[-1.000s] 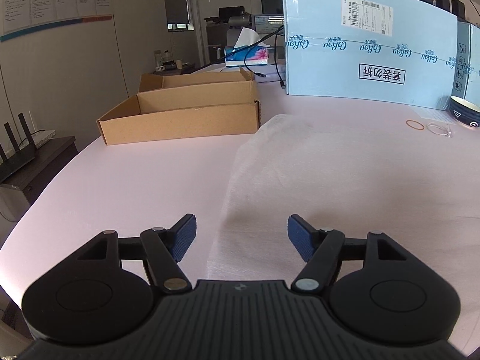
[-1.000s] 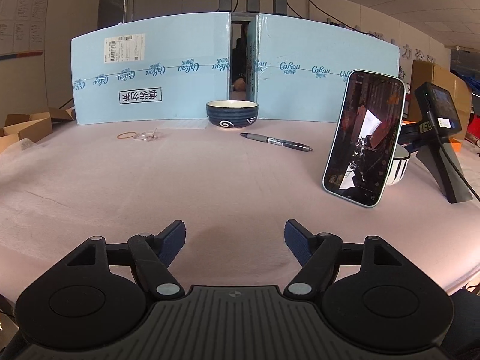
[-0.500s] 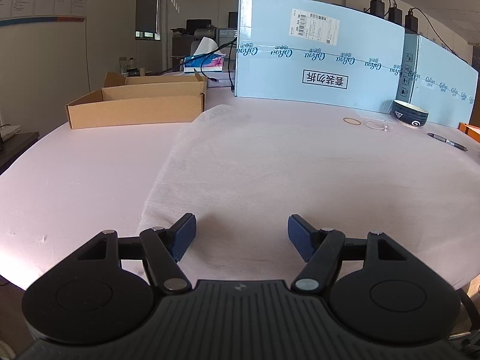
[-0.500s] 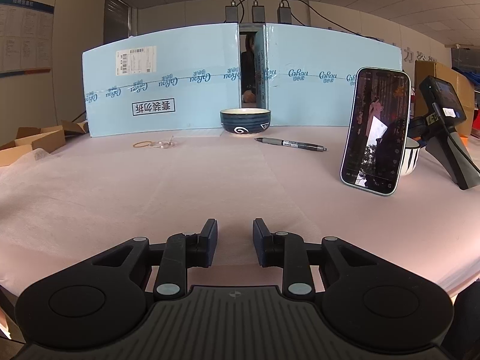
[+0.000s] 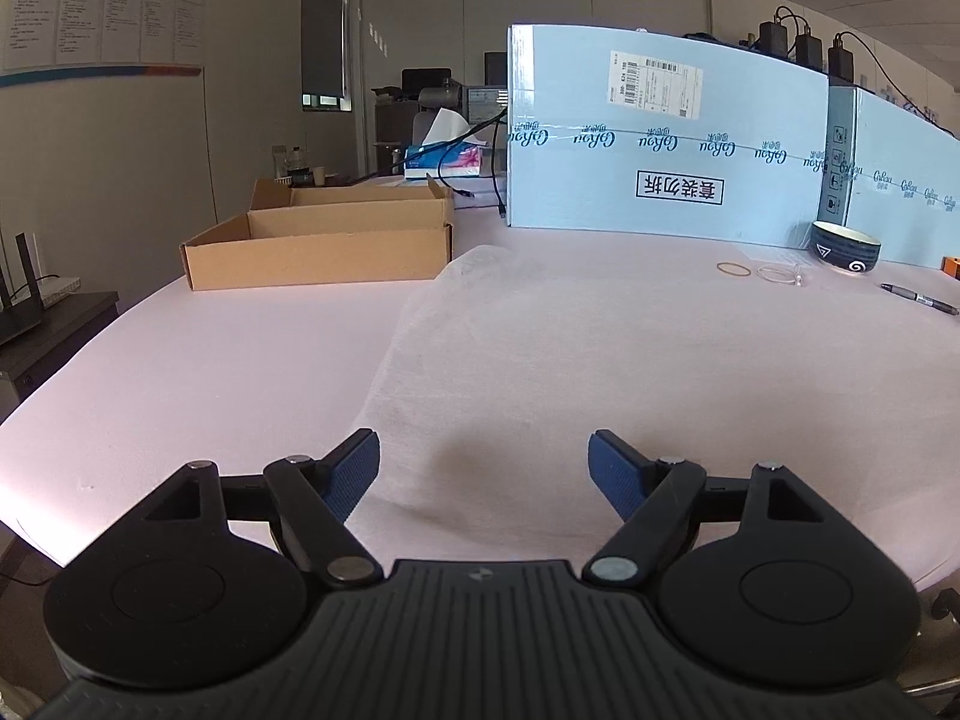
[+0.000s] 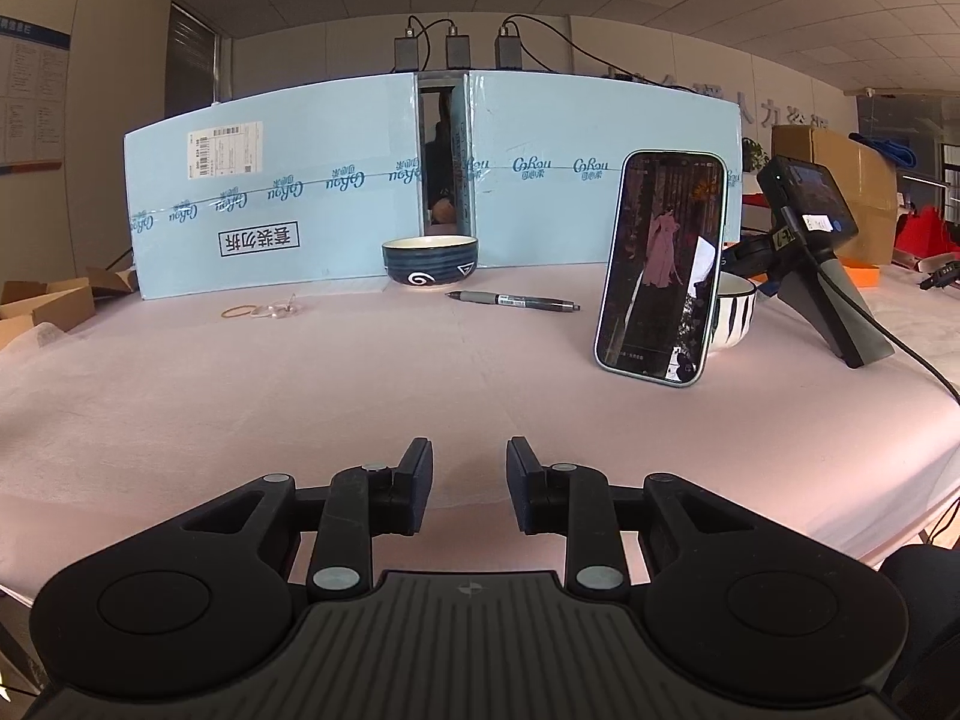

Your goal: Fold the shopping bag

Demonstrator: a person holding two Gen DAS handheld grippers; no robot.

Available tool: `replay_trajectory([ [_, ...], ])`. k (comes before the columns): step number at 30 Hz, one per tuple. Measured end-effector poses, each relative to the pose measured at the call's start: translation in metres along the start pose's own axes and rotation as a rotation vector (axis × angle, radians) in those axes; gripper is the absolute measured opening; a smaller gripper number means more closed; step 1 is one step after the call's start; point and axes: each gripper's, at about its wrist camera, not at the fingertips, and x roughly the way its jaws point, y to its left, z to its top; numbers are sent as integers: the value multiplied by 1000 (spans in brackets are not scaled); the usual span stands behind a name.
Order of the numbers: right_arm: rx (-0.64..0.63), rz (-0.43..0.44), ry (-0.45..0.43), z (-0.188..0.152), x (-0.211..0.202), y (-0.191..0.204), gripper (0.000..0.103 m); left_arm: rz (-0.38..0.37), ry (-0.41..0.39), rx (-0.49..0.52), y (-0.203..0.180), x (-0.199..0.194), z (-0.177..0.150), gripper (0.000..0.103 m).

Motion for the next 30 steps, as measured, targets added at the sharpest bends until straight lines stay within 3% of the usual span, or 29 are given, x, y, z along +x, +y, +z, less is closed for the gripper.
replay_trajectory([
  [2,43,17,9,2,-3,-6,23,-39,-22,-3,-4,-1,6,76],
  [4,53,19,9,1,-5,-8,14,-91,-32,7,-12,2,12,76],
  [10,51,-11,3,-2,-2,-6,14,-245,-35,19,-49,25,16,76],
  [16,46,-52,5,-2,1,-10,14,-323,-22,32,-84,48,13,76],
  [20,43,-64,19,-3,2,-12,14,-347,10,40,-98,63,8,76],
  [23,31,-66,27,-3,3,-10,14,-311,67,82,-108,78,2,77],
  [26,31,-58,35,-1,4,-8,14,-296,53,135,-113,78,-2,79],
  [30,-16,-77,59,0,5,0,23,-314,55,116,-109,79,-2,80],
])
